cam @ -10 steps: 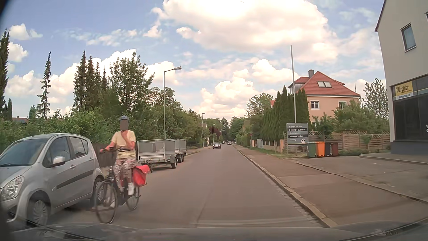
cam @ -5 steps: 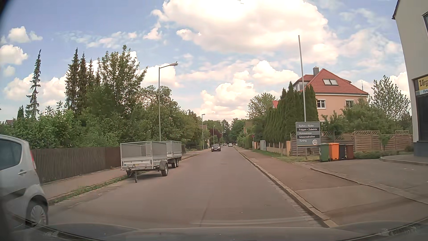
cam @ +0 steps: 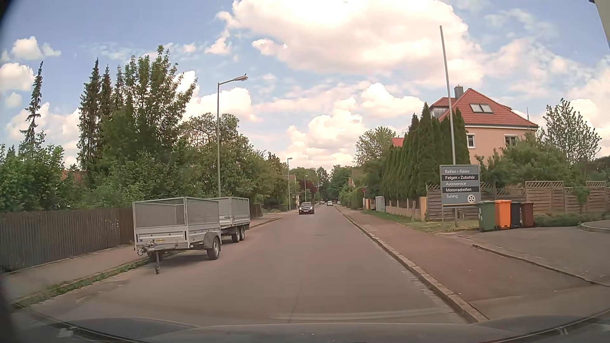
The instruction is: Follow the waypoints while adhering to traffic rules and regulations
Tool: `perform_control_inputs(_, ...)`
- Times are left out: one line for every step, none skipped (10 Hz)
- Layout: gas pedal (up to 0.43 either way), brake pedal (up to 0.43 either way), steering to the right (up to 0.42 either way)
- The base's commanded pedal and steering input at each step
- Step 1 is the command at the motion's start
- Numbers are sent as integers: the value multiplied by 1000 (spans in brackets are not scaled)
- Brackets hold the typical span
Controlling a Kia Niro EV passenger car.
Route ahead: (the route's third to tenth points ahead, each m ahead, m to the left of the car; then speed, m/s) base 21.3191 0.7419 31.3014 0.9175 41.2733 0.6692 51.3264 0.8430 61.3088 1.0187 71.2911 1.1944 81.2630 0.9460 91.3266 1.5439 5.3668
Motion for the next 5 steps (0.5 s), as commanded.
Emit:
perform_control_inputs(177, 18, -3)
perform_control_inputs(169, 18, -1)
perform_control_inputs(169, 18, -1)
perform_control_inputs(169, 18, -1)
perform_control_inputs(169, 18, 0)
